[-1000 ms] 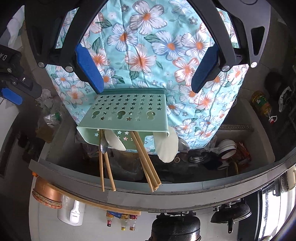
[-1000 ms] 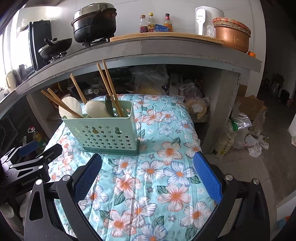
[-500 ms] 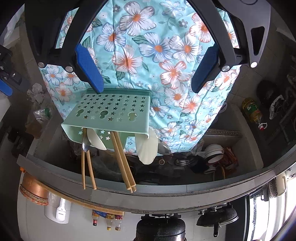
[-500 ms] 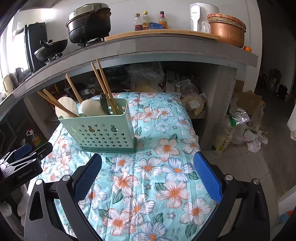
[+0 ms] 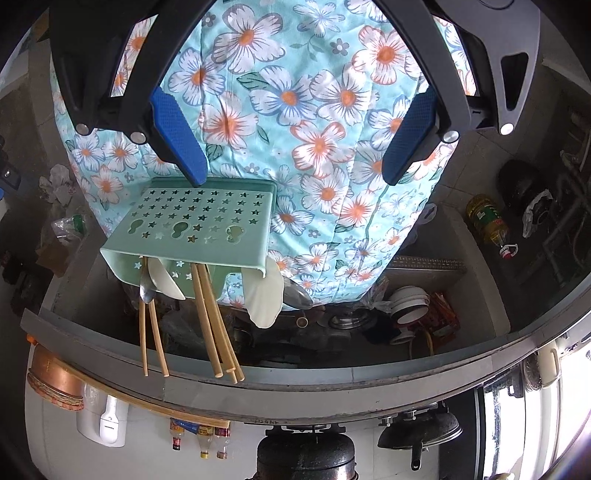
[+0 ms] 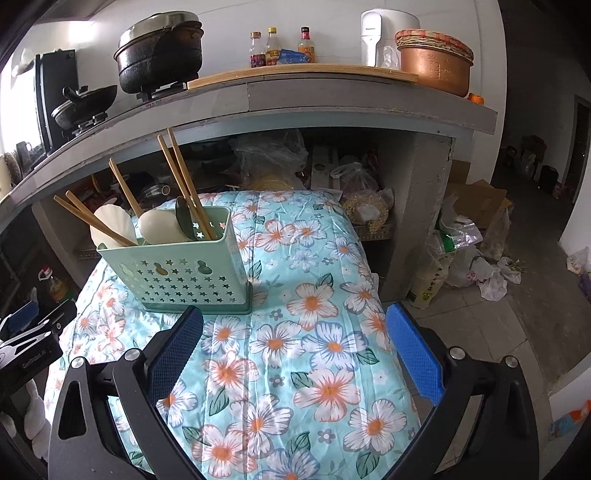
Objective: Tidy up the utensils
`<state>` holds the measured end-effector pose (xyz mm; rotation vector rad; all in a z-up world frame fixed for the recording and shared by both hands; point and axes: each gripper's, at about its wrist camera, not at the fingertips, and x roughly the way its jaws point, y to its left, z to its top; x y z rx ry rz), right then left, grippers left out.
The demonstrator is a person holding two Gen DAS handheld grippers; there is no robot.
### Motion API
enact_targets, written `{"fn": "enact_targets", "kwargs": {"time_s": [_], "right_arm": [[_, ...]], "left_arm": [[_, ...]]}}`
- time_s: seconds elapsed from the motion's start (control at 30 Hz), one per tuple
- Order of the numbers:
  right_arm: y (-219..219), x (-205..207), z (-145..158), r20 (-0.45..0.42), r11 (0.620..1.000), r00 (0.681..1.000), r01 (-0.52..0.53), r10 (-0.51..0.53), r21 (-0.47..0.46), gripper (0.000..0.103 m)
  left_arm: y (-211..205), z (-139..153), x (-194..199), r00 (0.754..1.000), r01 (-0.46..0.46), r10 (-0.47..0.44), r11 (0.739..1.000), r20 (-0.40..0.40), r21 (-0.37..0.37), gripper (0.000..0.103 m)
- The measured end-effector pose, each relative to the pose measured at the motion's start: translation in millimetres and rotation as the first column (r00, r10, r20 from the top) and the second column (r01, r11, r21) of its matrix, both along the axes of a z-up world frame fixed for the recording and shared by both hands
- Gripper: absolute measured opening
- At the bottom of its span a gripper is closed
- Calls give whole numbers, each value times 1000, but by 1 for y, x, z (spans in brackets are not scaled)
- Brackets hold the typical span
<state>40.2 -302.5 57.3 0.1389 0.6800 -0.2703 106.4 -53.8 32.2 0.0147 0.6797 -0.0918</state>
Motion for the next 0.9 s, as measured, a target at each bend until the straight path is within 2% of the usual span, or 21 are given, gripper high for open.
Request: {"fn": "enact_targets", "kwargs": {"time_s": [0.4, 0.9], "right_arm": [[-8, -2, 5, 14, 998, 999, 48, -47, -45, 97], [-5, 0, 3, 10, 999, 1000, 26, -25, -43, 97]], "left_arm": [[0, -2, 5, 1000, 1, -1, 1000, -3, -25, 92], [-1, 1, 5, 1000, 3, -3, 1000, 4, -22, 92]]}}
